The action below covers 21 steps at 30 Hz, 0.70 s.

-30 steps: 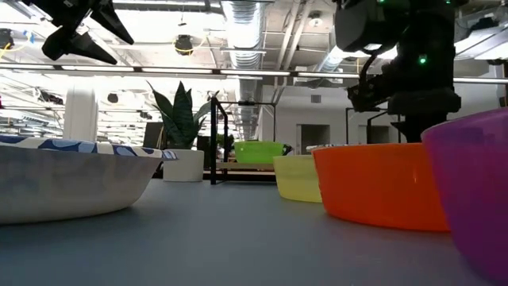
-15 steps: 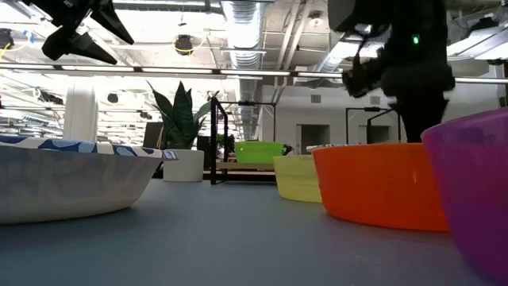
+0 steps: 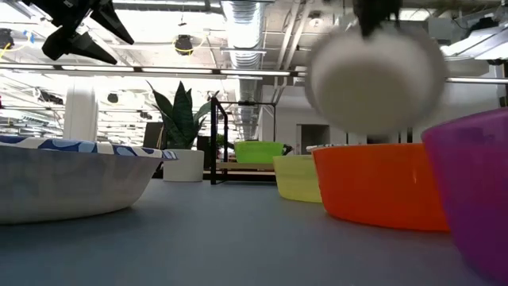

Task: Place and stack bowls onto a shelf
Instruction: Stack the top white patterned bowl on top of the white patterned bowl on the shelf

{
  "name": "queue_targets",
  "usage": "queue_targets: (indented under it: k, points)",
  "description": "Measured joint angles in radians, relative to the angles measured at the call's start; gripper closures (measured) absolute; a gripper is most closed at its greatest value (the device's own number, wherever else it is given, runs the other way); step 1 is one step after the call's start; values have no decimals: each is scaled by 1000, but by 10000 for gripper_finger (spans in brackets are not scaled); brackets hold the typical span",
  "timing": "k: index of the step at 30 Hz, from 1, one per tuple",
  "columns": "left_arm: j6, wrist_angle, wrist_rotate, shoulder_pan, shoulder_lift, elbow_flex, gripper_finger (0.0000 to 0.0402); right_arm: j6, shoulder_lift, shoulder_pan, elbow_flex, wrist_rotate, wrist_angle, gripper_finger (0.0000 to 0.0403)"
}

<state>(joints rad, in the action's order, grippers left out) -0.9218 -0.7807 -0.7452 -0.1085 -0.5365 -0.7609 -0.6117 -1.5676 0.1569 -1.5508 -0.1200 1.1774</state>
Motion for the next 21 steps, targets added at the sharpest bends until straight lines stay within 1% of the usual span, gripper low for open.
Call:
queue_targets:
  k: [3, 5, 8, 11, 14, 17, 21]
  points:
    - [0, 0, 0, 0, 0, 0, 127, 68, 66, -44, -74, -2, 4, 380]
    - [1, 0, -2, 0, 0, 0, 127, 121, 103, -79, -119, 36, -4, 380]
    - [1, 0, -12, 0, 0, 0, 127, 228, 134, -137, -164, 163, -4, 380]
    - [1, 0, -16, 0, 0, 0, 127, 385, 142, -196, -173, 304, 3, 380]
    - [-4, 0, -24, 0, 0, 0, 127, 544, 120, -252, -174, 433, 14, 380]
    - [-5, -1, -28, 0, 0, 0, 127, 639, 70, -313, -174, 525, 54, 380]
    - [-9, -7, -29, 0, 0, 0, 127, 708, -22, -387, -173, 546, 112, 380]
